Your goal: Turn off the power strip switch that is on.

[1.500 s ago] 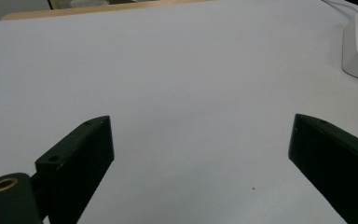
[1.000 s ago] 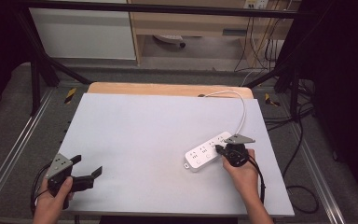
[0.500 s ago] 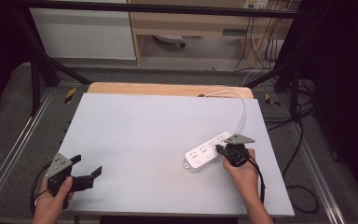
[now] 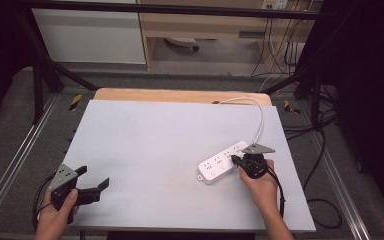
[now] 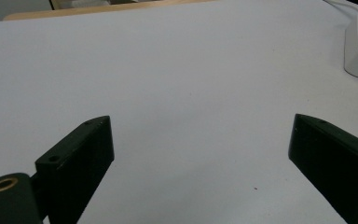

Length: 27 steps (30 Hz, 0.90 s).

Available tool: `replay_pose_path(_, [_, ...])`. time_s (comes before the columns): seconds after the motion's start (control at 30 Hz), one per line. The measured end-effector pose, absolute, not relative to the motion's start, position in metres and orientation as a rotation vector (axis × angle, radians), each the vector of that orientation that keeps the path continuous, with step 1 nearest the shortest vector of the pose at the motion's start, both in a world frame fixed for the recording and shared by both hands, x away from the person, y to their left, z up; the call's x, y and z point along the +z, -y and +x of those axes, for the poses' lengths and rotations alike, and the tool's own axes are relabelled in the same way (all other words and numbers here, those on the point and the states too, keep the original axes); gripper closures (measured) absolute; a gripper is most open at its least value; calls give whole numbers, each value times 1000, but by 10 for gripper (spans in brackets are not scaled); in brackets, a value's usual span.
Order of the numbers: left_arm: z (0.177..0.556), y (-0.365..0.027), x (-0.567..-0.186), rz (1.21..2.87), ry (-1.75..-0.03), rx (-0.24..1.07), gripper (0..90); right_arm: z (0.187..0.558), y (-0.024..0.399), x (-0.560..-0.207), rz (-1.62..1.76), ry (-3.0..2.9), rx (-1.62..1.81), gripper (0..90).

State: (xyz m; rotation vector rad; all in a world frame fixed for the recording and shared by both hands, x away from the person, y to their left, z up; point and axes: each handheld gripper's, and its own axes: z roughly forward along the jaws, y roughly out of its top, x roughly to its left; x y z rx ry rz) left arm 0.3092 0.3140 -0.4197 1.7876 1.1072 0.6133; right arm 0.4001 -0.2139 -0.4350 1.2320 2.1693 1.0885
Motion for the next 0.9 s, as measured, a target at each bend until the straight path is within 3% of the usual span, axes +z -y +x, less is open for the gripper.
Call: replay_pose_path(0.9, [309,-315,-419,1787,-1107,619,64,401,217,-435,1246,-2154,1146,900])
